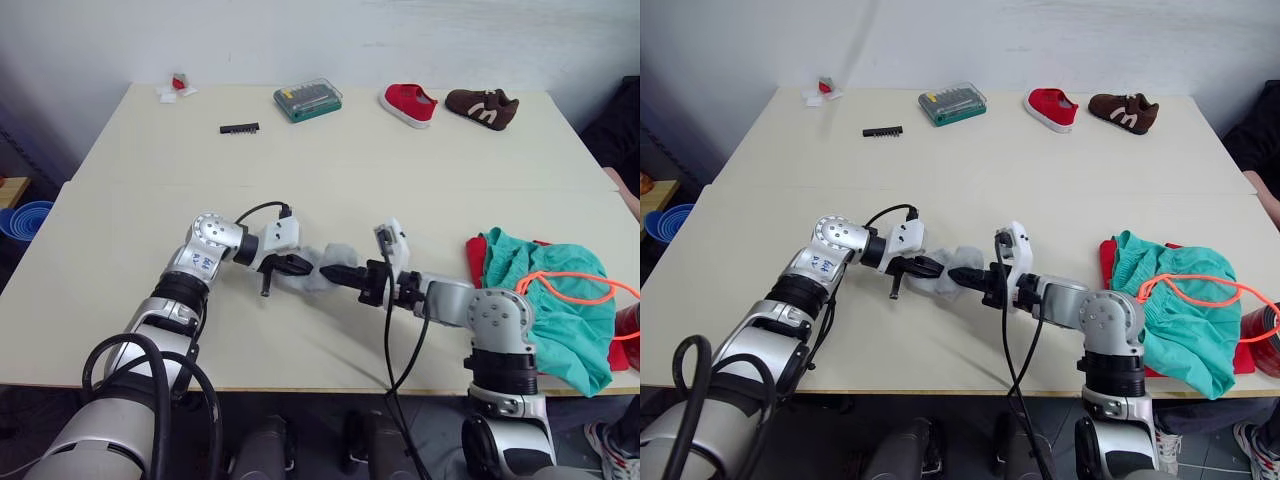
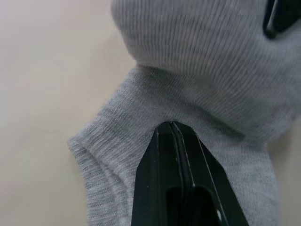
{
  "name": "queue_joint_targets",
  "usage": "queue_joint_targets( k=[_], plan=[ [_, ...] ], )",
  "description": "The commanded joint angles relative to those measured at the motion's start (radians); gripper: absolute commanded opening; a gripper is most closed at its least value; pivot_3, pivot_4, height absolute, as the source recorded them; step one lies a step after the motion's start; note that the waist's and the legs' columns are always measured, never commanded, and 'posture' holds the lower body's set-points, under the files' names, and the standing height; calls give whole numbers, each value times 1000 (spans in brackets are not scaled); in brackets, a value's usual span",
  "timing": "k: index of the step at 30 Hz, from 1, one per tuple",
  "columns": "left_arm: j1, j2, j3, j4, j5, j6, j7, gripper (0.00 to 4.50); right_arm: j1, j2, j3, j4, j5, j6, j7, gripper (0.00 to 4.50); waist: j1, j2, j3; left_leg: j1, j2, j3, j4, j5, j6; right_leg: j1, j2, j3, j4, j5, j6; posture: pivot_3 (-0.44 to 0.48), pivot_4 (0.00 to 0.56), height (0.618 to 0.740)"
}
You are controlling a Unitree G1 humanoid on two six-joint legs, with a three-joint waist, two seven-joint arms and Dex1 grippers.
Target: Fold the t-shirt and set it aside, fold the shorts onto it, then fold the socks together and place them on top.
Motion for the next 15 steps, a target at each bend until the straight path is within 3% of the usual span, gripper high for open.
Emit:
queue_joint_targets(
  k=[1, 13, 15],
  plan=[
    [32, 13, -1, -15, 15, 23, 28, 0, -39, -10, 60, 15, -58, -61, 50, 15, -1, 0, 0, 0, 0, 0, 0, 0, 0, 0, 0, 0, 0, 0, 0, 0, 150, 740],
    [59, 27, 11, -70, 12, 60, 37, 0, -86, -4, 106, 77, -138, -109, 137, 15, -2, 0, 0, 0, 0, 0, 0, 0, 0, -1, 0, 0, 0, 0, 0, 0, 150, 740],
    [61, 28, 13, -74, 12, 63, 38, 0, -87, 1, 109, 84, -144, -104, 145, 566, -2, 0, 0, 0, 0, 0, 0, 0, 0, -1, 0, 0, 0, 0, 0, 0, 150, 740]
  ],
)
